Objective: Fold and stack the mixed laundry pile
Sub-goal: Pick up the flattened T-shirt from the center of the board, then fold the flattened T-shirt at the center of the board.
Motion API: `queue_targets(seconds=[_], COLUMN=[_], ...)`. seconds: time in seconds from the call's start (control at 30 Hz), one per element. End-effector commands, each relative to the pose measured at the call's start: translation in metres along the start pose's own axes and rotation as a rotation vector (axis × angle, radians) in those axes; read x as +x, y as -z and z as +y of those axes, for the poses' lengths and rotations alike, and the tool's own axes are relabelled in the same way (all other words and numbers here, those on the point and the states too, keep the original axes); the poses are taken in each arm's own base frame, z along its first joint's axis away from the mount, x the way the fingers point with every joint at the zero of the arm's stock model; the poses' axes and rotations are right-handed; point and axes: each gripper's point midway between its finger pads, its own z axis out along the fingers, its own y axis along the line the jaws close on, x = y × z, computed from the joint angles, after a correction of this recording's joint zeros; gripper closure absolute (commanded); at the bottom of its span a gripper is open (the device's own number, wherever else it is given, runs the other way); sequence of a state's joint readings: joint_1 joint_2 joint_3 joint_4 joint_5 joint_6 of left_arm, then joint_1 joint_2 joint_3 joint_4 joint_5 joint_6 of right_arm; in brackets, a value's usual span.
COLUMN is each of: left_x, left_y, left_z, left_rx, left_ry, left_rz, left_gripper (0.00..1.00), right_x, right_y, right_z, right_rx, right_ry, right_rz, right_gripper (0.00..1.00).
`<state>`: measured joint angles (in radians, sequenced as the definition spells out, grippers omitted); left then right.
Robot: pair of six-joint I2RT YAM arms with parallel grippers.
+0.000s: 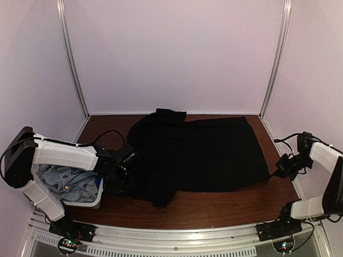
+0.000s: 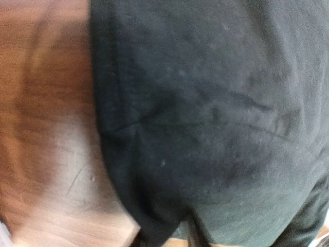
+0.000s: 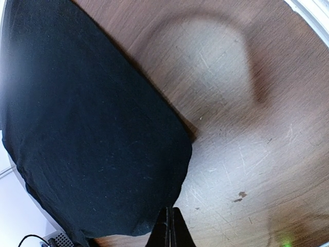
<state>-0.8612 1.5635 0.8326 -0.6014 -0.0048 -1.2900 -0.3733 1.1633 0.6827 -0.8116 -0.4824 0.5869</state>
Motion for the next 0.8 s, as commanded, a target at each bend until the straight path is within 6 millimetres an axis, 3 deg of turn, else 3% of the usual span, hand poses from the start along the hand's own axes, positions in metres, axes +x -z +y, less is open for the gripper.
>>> queue_targets(seconds=[0.0, 0.33, 0.57, 0.77], left_x=[-0.010, -0.011, -0.009, -0.011], left_y=[0.012, 0.081, 0.099, 0.105], left_z=[-0.021, -0.022, -0.010, -0.007], left_rx=[0.065, 0.078, 0.054, 0.049], left_ry=[-0.009, 0.007, 0.044, 0.033], left_rz=[-0.042, -0.045, -0.052, -0.042], left_gripper=[1.00, 1.00, 1.00, 1.00], right_x=[-0.011, 0.007, -0.011, 0.000], right_y=[0.009, 0.029, 0.075, 0.076], right_z=[0.010, 0.012, 0.028, 0.019], right_rx=[-0.016, -0.027, -0.056, -0.028], right_ry=[0.021, -0.005, 0.004, -0.016], right_rz=[-0.031, -0.026, -0.204, -0.174], right_gripper=[1.00, 1.00, 1.00, 1.00])
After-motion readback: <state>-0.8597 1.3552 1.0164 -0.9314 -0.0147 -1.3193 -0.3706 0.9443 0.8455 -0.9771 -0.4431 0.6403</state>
